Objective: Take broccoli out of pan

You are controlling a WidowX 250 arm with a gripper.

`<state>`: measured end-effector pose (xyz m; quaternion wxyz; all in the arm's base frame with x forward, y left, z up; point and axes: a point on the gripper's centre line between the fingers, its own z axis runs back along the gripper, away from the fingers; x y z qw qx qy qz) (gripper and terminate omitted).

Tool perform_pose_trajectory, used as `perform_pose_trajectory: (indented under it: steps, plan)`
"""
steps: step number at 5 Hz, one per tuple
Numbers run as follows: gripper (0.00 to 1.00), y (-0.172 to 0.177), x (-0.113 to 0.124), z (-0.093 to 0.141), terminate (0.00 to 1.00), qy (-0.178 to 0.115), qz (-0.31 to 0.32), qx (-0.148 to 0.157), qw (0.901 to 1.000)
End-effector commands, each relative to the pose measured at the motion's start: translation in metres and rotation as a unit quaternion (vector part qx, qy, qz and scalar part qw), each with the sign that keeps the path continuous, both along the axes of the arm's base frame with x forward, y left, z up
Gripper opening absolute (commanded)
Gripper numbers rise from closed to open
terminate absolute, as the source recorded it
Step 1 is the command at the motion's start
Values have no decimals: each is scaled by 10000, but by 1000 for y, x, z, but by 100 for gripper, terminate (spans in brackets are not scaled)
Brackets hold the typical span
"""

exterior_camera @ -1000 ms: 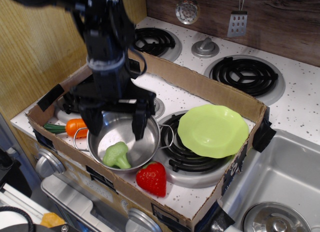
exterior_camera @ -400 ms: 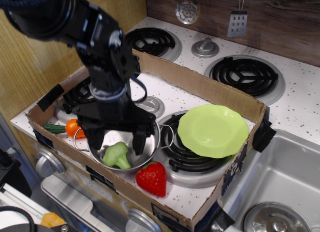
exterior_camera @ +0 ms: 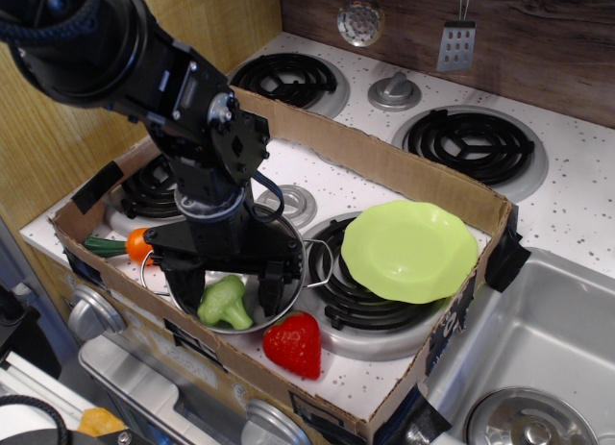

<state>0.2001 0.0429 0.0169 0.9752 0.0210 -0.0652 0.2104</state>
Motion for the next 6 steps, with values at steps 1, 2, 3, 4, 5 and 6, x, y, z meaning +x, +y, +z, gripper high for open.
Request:
perform_pose_trajectory:
  steps: [1, 2, 3, 4, 5, 6]
  plan:
    - [0, -1, 7, 1, 0, 112, -3, -12, 9999]
    - [0, 0, 9, 9, 0, 183, -21, 60, 9998]
    - [0, 5, 14, 29, 0, 255, -18, 185, 9995]
    - [0, 16, 20, 49, 0, 354, -61, 235, 9991]
    - [0, 33, 31, 68, 0, 225, -414, 533, 9975]
    - [0, 54, 59, 86, 0, 145, -927, 759, 9927]
